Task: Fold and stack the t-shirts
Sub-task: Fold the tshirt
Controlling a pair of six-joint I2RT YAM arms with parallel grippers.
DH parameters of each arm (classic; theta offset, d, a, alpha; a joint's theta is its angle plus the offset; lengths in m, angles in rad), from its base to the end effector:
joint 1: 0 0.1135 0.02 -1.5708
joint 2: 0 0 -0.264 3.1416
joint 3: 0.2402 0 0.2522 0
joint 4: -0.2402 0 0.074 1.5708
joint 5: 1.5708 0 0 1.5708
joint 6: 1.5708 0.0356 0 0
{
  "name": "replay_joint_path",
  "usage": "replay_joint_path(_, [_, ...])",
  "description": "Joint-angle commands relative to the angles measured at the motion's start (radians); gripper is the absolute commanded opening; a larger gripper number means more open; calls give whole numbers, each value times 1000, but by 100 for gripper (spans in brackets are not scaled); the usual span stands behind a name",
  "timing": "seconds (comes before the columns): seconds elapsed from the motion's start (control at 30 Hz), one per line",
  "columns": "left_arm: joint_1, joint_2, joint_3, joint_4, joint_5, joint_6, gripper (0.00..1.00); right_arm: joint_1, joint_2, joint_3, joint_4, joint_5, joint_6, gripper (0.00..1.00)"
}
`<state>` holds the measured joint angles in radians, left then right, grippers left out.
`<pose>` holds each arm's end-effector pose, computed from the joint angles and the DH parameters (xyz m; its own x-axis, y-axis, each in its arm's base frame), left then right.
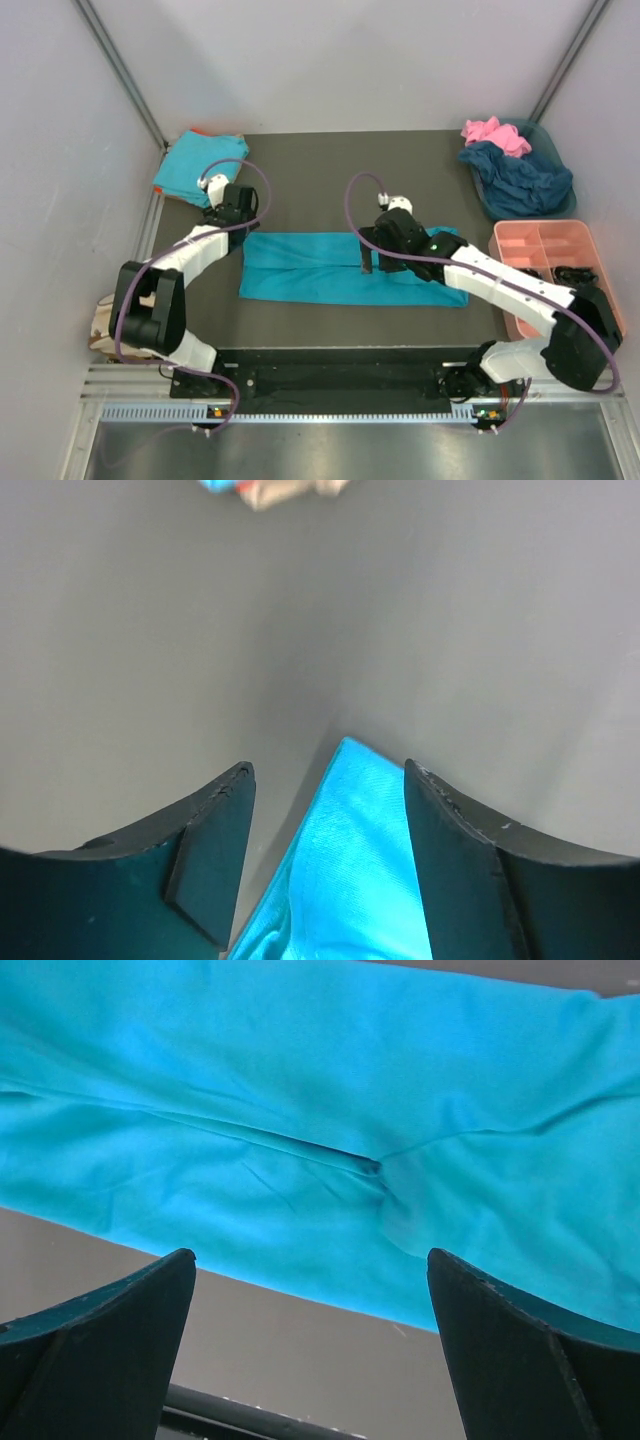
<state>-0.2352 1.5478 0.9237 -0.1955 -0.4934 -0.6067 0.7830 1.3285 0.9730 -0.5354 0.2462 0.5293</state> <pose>0.3148 -0.0581 0.2060 -0.5217 -0.3913 -0.7581 -0.4949 0.8626 -0.1048 0.2013 0.1881 0.2564 -0.7664 -0.0718 -0.6384 -0.2184 0.9636 0.1539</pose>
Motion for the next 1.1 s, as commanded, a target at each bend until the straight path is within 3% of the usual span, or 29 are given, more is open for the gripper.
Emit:
replay_joint_path(0.0, [0, -80, 26, 45, -22, 25, 67, -2, -84, 0, -93, 126, 55, 99])
replay_joint_path(0.23, [-4, 29, 88, 174, 87, 59, 67, -1, -158, -131, -117, 183, 219, 99])
replay_joint_path(0.47, [-21, 169, 148, 344, 320, 192, 63, -1, -221, -235, -98, 180, 302, 99])
replay_joint_path(0.67, [-29, 251, 230, 357, 469, 306, 63, -2, -226, -227, -113, 203, 297, 99])
replay_joint_path(0.83, [-45, 362, 347, 392, 763, 323, 64, -1, -250, -229, -161, 266, 351, 99])
replay_joint_path(1.07, [-166, 550, 605, 229, 978, 450, 65, -47, -348, -206, -215, 331, 359, 99])
